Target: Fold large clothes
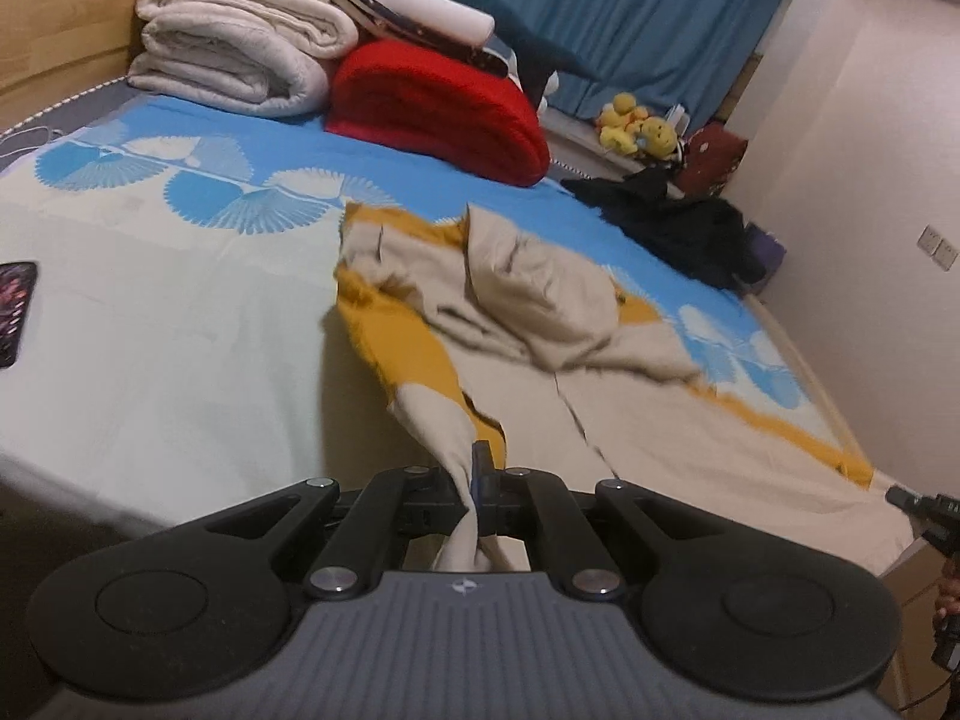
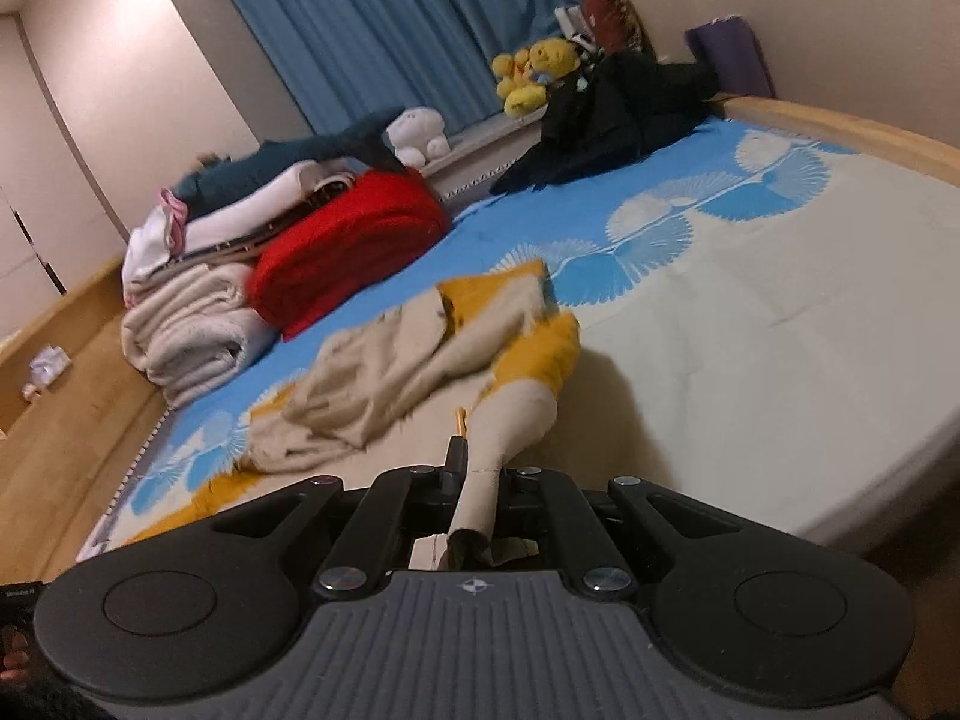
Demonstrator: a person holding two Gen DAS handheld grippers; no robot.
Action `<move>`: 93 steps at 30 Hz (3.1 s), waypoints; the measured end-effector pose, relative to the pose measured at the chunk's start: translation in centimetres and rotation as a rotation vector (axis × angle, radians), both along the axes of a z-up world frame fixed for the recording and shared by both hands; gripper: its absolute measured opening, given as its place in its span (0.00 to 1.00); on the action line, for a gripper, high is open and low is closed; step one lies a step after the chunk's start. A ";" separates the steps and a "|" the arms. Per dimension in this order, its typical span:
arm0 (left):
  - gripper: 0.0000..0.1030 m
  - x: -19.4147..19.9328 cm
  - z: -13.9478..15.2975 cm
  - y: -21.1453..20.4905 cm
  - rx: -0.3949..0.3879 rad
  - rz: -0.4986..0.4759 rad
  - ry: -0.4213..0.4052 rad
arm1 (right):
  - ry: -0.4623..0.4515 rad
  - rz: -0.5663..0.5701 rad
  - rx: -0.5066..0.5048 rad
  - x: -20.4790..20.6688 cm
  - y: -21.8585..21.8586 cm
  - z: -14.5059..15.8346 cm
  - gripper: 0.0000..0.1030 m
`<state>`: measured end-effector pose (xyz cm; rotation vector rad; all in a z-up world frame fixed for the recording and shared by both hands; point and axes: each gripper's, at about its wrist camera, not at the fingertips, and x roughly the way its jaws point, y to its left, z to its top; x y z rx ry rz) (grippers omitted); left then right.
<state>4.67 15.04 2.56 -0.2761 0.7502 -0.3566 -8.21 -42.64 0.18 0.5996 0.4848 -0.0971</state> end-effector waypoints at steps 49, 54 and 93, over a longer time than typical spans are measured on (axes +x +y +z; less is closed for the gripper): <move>0.86 49.9 -11.3 -2.3 -0.138 0.270 0.211 | 0.225 -0.186 0.116 52.5 -11.0 -12.7 0.55; 1.00 47.3 -8.9 0.7 -0.136 0.389 0.007 | 0.049 -0.228 0.048 48.6 -12.2 -12.3 0.81; 1.00 46.8 -14.7 -8.6 0.527 0.281 -0.097 | 0.103 -0.145 -0.203 49.6 -7.8 -12.8 0.76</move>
